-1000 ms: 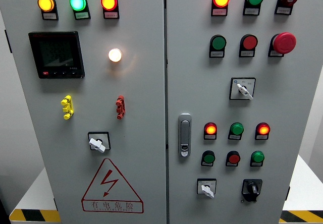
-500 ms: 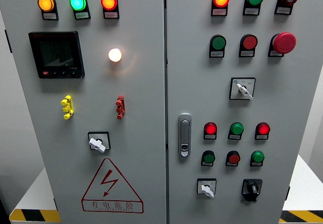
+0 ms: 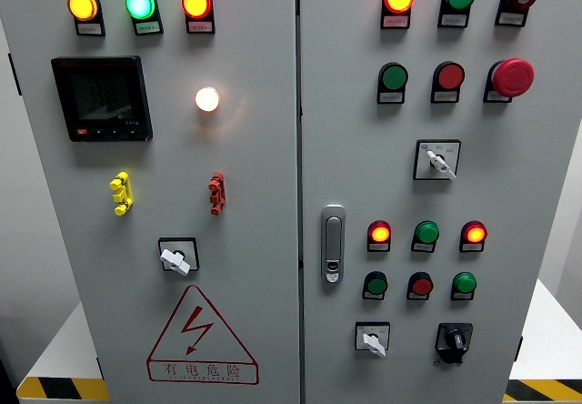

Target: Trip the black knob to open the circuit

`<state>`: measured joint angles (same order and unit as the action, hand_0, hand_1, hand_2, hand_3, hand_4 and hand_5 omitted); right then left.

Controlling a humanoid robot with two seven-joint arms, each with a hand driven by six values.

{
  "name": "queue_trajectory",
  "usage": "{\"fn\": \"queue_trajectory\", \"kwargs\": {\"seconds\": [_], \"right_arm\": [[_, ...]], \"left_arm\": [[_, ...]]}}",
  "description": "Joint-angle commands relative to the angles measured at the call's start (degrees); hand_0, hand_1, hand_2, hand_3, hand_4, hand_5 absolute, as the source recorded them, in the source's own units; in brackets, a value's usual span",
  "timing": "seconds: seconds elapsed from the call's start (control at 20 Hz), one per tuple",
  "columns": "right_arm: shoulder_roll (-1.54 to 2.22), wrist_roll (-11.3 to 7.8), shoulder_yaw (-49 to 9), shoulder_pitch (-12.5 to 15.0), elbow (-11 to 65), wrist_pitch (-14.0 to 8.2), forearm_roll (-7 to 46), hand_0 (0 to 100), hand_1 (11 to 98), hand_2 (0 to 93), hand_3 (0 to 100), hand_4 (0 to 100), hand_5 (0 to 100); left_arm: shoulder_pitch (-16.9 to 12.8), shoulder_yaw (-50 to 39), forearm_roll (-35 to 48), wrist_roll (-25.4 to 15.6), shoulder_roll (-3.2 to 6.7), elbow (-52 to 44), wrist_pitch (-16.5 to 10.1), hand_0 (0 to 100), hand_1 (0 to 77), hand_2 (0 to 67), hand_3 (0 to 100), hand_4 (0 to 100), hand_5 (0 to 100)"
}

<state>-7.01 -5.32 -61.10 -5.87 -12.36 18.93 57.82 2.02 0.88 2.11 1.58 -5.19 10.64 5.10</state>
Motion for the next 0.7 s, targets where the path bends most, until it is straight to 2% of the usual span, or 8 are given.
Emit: {"fn": "queue_trajectory", "kwargs": {"seconds": [0.0, 0.05, 0.15, 0.2, 0.25, 0.3, 0.5, 0.65], "right_arm": [[0.24, 0.23, -5.87, -1.68, -1.26, 1.72, 4.58, 86, 33.9, 1.7, 8, 0, 11], [0.59, 0.14, -5.61, -1.86, -1.27, 2.34, 4.58, 86, 33.8, 1.7, 8, 0, 11], [0.51, -0.04, -4.13, -2.13, -3.18, 2.0, 3.8, 86, 33.6, 1.7, 8, 0, 11], [0.85, -0.04, -2.64, -2.13, -3.37, 2.43, 3.1, 86, 33.6, 1.7, 8, 0, 11], [1.47, -0.04, -2.45, -2.21, -3.03, 2.43, 2.31, 86, 33.6, 1.7, 8, 0, 11], [1.56, -0.04, -3.58, -2.3, -3.11, 2.52, 2.13, 86, 33.4, 1.6, 8, 0, 11], [1.3, -0.04, -12.26, -2.74, -2.23, 2.34, 7.63, 85, 33.3, 1.6, 8, 0, 10], [0.6, -0.12, -29.55, -2.74, -1.62, 2.43, 27.71, 85, 33.4, 1.5, 8, 0, 10]], "left_arm": [[0.09, 0.0, 0.0, 0.0, 0.0, 0.0, 0.0, 0, 0.0, 19.5, 26, 10, 9], [0.0, 0.0, 0.0, 0.0, 0.0, 0.0, 0.0, 0, 0.0, 19.5, 26, 10, 9], [0.0, 0.0, 0.0, 0.0, 0.0, 0.0, 0.0, 0, 0.0, 19.5, 26, 10, 9], [0.09, 0.0, 0.0, 0.0, 0.0, 0.0, 0.0, 0, 0.0, 19.5, 26, 10, 9], [0.0, 0.0, 0.0, 0.0, 0.0, 0.0, 0.0, 0, 0.0, 19.5, 26, 10, 9], [0.0, 0.0, 0.0, 0.0, 0.0, 0.0, 0.0, 0, 0.0, 19.5, 26, 10, 9], [0.0, 0.0, 0.0, 0.0, 0.0, 0.0, 0.0, 0, 0.0, 19.5, 26, 10, 9], [0.0, 0.0, 0.0, 0.0, 0.0, 0.0, 0.0, 0, 0.0, 19.5, 26, 10, 9]]}}
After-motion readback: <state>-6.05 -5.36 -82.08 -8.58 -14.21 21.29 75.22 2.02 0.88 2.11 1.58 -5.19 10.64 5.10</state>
